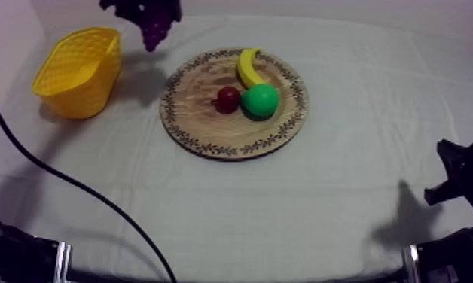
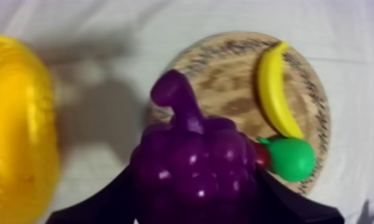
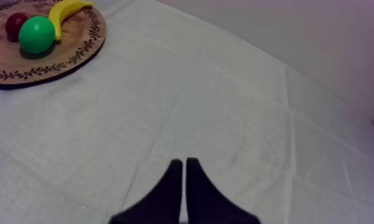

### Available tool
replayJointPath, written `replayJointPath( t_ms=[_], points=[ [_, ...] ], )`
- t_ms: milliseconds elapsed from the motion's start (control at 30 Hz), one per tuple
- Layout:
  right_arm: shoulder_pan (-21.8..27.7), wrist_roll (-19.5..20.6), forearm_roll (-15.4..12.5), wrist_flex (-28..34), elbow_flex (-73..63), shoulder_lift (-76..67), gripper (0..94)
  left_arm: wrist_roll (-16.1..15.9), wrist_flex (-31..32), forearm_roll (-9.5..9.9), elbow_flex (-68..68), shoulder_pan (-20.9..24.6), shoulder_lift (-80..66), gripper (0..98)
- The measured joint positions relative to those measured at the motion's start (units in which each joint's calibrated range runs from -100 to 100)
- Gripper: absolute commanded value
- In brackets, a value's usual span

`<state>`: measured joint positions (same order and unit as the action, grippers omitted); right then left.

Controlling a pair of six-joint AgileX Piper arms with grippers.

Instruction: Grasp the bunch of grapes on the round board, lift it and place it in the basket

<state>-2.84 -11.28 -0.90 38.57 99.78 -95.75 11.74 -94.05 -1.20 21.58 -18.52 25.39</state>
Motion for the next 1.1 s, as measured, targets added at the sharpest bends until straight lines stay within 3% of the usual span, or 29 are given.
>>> replayJointPath(
  t_ms=[667, 1100],
  points=[
    [-0.04, 0.00, 0.00, 0.00, 0.00, 0.00, 0.3, -7.85, 0.72, 3.03, -11.29, 17.29, -6.97, 56.0],
    [-0.04, 0.09, 0.00, 0.00, 0.00, 0.00, 0.3, -8.49, 2.04, 2.68, -12.02, 19.05, -3.85, 56.5]
  ],
)
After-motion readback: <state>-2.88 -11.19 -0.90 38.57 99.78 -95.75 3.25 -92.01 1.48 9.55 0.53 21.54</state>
